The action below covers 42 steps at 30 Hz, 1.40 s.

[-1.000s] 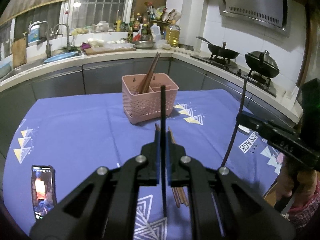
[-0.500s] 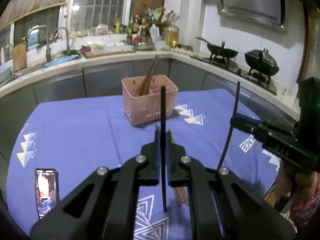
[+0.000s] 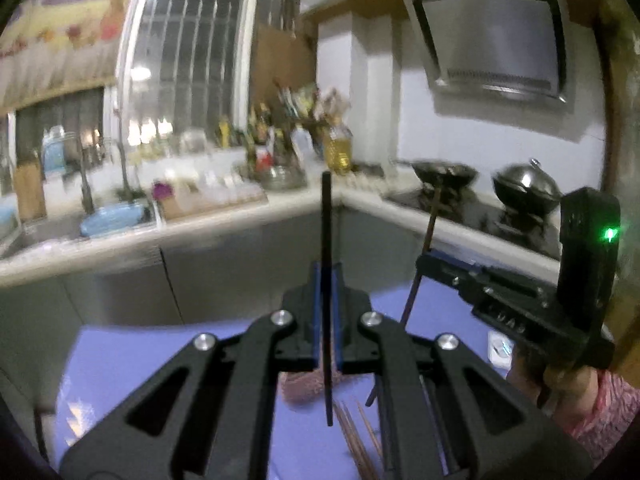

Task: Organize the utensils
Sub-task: 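Carry both chopsticks upright over the pink caddy and open both tools, then grasp a chopstick with the left tool while the right tool grasps another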

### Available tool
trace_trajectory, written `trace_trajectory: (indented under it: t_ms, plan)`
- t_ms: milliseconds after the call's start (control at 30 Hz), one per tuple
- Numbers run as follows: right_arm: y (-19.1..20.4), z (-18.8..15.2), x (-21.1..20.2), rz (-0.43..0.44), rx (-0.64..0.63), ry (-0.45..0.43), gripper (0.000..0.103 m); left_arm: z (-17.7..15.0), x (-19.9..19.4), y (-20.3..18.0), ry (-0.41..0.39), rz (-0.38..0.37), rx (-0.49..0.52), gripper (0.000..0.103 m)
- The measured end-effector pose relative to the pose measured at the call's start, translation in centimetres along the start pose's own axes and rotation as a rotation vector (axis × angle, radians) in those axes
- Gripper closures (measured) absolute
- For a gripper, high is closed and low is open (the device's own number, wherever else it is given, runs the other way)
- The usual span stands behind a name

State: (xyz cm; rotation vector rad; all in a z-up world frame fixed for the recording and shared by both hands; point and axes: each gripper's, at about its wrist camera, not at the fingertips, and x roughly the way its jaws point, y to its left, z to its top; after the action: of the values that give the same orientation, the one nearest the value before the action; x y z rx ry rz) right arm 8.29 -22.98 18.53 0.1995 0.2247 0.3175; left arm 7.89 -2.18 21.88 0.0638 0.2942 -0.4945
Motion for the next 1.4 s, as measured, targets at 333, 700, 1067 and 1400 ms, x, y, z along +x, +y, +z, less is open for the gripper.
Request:
trace_trajectory:
  t_ms: [333,700,1067,1400]
  plan:
    - [-3.0,-2.7,13.1,-0.022,0.016,0.18,0.097,-1.6,13.3,3.8,0.156,0.101,-0.052,0.098]
    - [-1.5,-3.8,7.4,-0.003,0.055,0.156,0.065,-5.4,10.0,5.0,0.172,0.13,-0.144,0.046]
    - [-0.9,-20.6,0.3,-0.07,0.088,0.559,0.078,-20.4,3.8,0.1,0.449,-0.03,-0.169,0.074]
    - [1.3,-25.5,-1.2,-0.19,-0.089,0.639,0.078,-27.2,3.0,-3.0,0.603,-0.096,-0.197,0.074]
